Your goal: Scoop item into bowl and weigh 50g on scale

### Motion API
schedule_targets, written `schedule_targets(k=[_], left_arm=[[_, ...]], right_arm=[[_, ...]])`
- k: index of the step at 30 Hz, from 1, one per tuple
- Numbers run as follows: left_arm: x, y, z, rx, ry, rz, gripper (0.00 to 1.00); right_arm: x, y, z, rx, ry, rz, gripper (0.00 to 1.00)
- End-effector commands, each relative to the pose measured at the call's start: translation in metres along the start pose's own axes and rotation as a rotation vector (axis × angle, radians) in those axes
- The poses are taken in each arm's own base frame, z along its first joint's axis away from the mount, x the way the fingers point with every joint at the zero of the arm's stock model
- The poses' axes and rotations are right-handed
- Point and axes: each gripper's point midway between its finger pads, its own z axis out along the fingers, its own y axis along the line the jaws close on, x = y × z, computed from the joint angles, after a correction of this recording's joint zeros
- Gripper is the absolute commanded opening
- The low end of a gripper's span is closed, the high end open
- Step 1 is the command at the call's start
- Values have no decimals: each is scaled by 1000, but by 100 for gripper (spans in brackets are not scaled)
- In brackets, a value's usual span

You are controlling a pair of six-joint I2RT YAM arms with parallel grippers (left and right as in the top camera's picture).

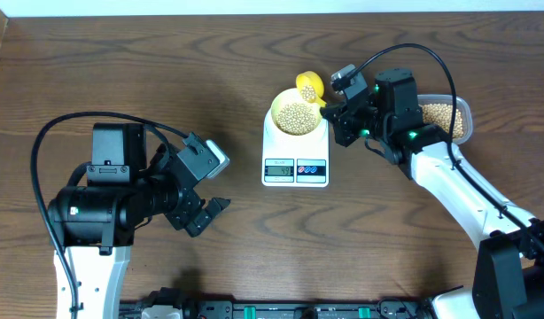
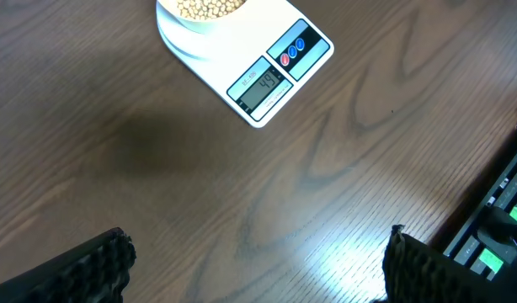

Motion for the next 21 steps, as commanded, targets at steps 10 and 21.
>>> schedule_targets(k=[10,21], left_arm=[[-1,-1,-1,7,-9,2,96],[-1,-1,-1,7,-9,2,96]], right_arm=[[0,2,-1,-48,-6,47,1],[-2,-5,-9,-82,-21,120,1]])
